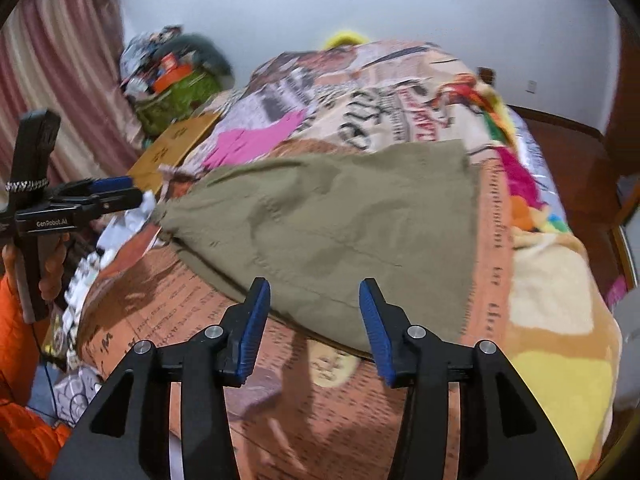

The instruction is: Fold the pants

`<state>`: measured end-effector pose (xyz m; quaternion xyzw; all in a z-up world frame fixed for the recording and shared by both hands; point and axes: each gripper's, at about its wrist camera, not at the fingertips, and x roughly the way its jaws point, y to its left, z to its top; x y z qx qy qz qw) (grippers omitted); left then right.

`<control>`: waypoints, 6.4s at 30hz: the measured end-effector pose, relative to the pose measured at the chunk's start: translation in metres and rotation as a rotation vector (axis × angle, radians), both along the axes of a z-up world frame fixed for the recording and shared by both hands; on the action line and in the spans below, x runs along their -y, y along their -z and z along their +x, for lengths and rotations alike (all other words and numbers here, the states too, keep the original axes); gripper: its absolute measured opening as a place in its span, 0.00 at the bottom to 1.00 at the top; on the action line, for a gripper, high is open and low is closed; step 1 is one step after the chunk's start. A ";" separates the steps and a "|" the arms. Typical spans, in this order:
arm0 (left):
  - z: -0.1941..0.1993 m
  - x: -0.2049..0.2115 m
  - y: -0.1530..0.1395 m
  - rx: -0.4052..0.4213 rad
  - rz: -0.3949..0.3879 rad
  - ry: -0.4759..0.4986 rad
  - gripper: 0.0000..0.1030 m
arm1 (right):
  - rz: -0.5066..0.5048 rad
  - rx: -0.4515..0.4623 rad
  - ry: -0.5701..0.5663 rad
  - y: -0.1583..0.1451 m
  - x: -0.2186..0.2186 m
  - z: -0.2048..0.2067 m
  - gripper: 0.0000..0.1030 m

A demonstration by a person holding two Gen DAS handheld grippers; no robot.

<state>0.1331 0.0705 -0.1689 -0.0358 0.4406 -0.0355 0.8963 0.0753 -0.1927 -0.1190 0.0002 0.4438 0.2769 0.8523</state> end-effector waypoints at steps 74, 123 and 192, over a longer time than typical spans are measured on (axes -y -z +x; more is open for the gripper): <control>0.029 -0.041 0.010 -0.005 0.024 -0.208 0.88 | -0.094 0.060 0.245 0.003 0.056 0.032 0.47; 0.162 -0.060 0.123 -0.241 -0.027 -0.180 0.95 | -0.137 -0.043 0.163 0.110 0.006 0.283 0.19; 0.174 0.012 0.113 -0.318 0.124 -0.009 0.97 | -0.233 -0.192 -0.201 0.091 -0.115 0.165 0.80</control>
